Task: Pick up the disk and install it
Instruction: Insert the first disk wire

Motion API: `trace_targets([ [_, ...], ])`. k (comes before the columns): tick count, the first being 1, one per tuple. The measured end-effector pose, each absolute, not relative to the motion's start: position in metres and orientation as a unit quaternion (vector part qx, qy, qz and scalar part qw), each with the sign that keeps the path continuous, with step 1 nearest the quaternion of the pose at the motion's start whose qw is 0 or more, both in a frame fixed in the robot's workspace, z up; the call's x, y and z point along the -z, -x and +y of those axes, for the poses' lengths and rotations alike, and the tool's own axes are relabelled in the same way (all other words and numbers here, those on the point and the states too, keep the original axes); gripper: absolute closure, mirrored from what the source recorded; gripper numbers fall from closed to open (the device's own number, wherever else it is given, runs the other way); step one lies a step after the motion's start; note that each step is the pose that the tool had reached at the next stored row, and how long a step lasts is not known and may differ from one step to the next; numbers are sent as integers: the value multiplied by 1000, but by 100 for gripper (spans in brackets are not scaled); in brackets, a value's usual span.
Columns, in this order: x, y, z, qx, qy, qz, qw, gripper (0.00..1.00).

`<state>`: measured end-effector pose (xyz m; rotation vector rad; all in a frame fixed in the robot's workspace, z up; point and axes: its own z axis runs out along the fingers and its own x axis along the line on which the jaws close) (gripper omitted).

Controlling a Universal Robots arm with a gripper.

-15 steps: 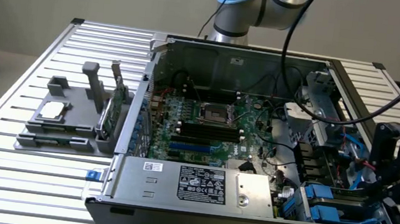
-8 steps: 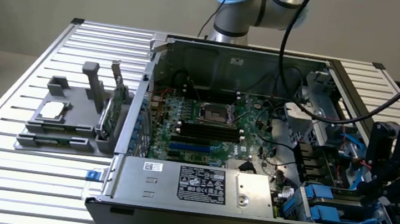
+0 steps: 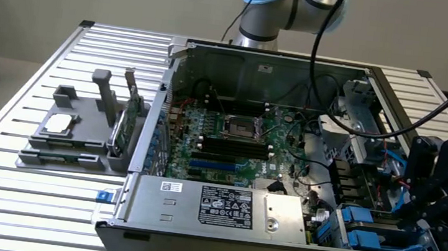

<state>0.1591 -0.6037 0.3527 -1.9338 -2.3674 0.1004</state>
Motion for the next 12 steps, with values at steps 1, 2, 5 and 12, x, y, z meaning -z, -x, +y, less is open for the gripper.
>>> trace_targets([
  [1,-353,-159,-603,-34,633,-773,42,83],
  [2,-352,-159,-602,-35,633,-772,43,83],
  [5,-351,-159,-598,-40,634,-771,42,83],
  [12,-350,-160,-590,-45,639,-766,44,83],
])
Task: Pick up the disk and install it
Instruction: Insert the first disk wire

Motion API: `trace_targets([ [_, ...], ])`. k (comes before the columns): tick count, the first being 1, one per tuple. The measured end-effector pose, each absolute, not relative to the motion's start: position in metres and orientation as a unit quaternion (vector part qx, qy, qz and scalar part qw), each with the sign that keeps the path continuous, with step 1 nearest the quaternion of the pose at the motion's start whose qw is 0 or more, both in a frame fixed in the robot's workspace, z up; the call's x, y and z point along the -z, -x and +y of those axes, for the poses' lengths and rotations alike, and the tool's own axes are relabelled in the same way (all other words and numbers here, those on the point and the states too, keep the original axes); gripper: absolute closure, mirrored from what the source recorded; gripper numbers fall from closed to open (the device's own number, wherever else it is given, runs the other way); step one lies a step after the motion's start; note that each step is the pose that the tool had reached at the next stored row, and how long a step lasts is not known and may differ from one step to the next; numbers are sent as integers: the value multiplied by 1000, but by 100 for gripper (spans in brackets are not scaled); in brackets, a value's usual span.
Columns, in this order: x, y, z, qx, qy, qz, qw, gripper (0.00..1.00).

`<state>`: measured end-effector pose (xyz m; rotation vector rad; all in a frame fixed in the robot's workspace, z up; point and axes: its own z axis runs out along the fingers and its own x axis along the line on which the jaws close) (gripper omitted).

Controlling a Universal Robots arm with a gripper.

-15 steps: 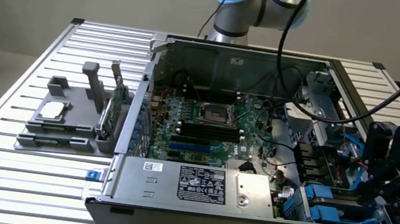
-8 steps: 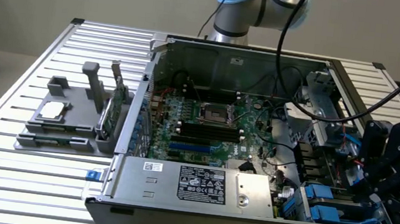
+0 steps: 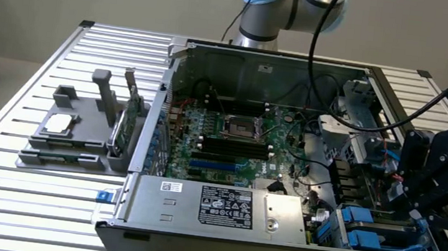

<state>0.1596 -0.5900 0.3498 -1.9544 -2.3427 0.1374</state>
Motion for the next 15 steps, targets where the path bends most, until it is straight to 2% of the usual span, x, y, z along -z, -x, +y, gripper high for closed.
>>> trace_targets([
  [15,-345,-166,-585,-52,671,-738,56,83],
])
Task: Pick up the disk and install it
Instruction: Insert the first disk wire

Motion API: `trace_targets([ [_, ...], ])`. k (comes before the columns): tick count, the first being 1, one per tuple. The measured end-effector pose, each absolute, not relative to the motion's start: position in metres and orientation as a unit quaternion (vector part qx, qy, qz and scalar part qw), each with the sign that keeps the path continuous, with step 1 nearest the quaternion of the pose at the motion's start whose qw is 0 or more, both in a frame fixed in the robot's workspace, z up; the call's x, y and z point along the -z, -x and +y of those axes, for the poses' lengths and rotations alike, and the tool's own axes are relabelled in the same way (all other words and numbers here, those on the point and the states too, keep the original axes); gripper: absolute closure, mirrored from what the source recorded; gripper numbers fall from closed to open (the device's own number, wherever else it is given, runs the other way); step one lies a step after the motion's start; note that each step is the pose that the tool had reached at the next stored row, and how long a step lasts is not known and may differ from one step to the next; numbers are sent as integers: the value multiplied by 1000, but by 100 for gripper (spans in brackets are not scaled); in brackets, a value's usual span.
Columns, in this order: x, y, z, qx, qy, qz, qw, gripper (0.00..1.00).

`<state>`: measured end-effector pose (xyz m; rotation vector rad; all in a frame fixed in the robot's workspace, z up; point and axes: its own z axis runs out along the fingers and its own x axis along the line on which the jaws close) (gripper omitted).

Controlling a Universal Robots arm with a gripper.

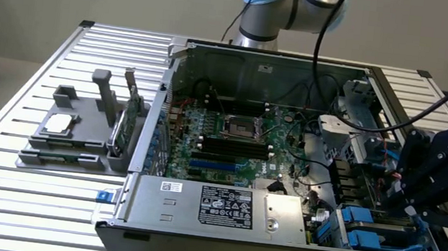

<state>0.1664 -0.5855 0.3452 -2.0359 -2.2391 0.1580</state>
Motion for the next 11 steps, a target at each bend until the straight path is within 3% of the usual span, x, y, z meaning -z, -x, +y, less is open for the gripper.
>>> trace_targets([
  [11,-344,-170,-583,-59,687,-721,65,83],
])
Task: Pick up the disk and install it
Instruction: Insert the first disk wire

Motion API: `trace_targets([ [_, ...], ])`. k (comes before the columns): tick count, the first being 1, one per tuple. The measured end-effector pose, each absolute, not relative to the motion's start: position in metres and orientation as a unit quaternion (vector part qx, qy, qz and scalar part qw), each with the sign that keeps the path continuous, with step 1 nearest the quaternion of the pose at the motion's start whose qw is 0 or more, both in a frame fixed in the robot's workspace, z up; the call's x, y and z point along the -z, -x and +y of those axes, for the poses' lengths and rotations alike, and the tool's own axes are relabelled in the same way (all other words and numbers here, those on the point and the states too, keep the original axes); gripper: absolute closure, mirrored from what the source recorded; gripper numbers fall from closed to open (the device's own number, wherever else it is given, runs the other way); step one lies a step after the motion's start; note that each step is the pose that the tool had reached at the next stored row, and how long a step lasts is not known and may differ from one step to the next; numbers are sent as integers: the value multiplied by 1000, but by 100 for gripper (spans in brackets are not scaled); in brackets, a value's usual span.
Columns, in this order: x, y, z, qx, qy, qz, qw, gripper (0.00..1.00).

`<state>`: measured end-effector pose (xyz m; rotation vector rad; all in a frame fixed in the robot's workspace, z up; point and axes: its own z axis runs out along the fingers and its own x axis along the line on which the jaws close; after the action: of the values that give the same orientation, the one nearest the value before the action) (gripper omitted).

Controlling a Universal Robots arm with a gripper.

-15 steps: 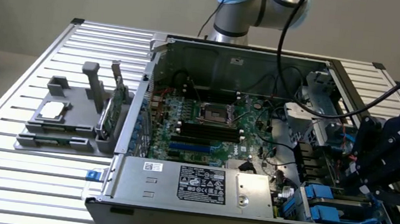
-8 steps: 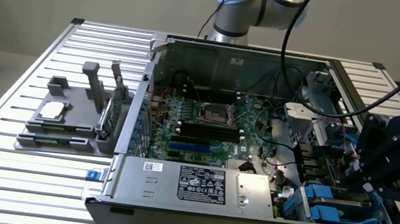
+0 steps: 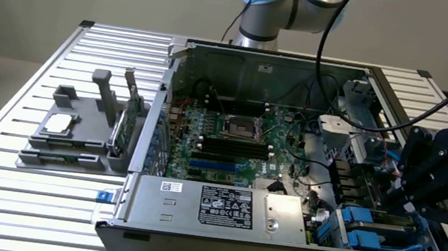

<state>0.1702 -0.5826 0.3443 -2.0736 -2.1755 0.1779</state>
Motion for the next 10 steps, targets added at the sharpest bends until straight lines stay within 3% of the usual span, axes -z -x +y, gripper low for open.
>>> trace_targets([
  [10,-341,-179,-579,-64,698,-709,73,83],
])
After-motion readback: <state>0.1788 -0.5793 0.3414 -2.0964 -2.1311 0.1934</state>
